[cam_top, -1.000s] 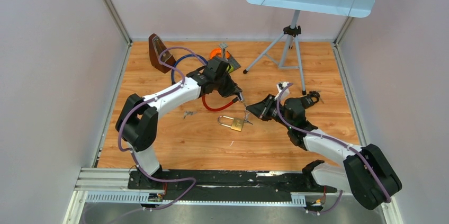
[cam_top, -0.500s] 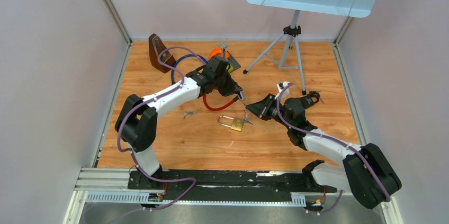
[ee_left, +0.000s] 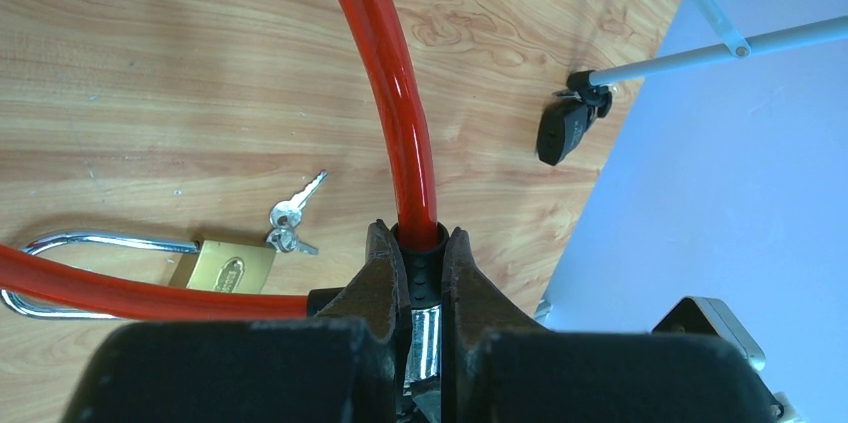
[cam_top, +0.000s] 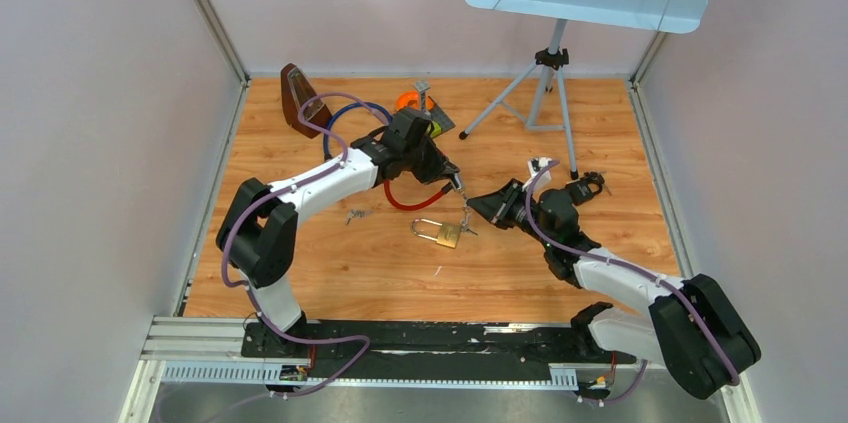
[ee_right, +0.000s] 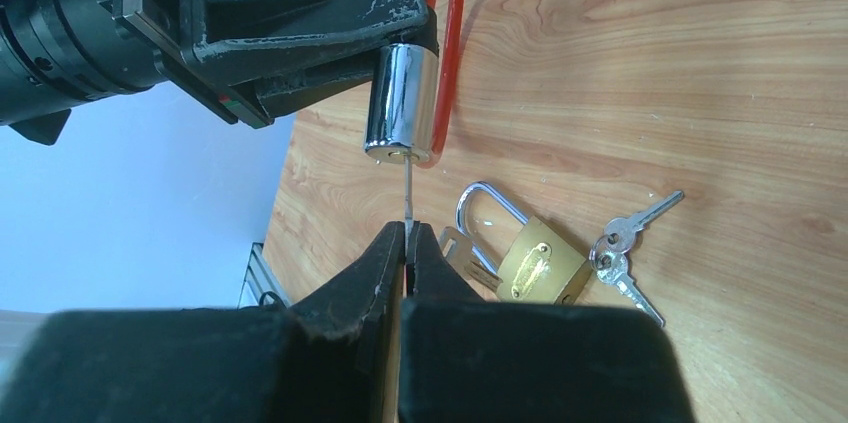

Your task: Unlock with the key

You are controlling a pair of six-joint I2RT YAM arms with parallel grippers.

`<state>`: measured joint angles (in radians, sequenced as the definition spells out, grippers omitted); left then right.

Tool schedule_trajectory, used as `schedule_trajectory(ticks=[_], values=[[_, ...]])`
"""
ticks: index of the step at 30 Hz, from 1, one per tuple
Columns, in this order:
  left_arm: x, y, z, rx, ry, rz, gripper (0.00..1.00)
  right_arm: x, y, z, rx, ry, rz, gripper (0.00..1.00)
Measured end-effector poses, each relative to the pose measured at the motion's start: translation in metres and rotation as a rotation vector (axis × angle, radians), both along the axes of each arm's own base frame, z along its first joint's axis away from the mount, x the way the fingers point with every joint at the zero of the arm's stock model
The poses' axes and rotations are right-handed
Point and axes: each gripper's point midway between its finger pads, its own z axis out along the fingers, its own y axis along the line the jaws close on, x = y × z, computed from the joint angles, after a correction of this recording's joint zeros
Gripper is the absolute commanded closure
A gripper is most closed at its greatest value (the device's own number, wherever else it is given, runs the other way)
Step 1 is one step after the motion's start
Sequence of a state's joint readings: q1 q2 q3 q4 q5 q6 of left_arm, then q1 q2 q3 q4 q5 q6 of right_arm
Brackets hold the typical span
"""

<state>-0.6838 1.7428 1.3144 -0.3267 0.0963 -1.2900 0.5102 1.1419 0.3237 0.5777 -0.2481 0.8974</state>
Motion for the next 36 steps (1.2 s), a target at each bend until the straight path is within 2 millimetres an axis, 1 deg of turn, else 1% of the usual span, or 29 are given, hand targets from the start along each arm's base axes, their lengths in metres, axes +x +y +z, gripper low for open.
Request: schedule_trajectory(ticks=[10, 14, 22, 27, 34, 36], values=[[-0.001, -0.004, 0.003, -0.038, 0.01, 0.005, 1.0, 0.001, 0.0, 0.003, 0.019, -0.007, -0.01, 1.0], [-0.001, -0.002, 0.003, -0.06, 0.011, 0.023, 1.0, 0.002, 0.0, 0.004, 0.024, -0.014, -0.011, 1.0], [0.003, 0.001, 0.009, -0.074, -0.014, 0.047, 1.0, 0.009, 0.001, 0.007, 0.037, -0.041, -0.026, 1.0], [0.007, 0.002, 0.009, -0.069, -0.031, 0.071, 1.0, 0.014, 0.002, 0.004, 0.033, -0.047, -0.036, 1.0], [0.007, 0.003, 0.012, -0.043, -0.068, 0.086, 1.0, 0.02, 0.003, 0.008, 0.002, -0.095, -0.037, 1.0], [0.002, 0.0, 0.013, -0.04, -0.068, 0.072, 1.0, 0.023, 0.003, 0.013, -0.006, -0.119, -0.04, 1.0]])
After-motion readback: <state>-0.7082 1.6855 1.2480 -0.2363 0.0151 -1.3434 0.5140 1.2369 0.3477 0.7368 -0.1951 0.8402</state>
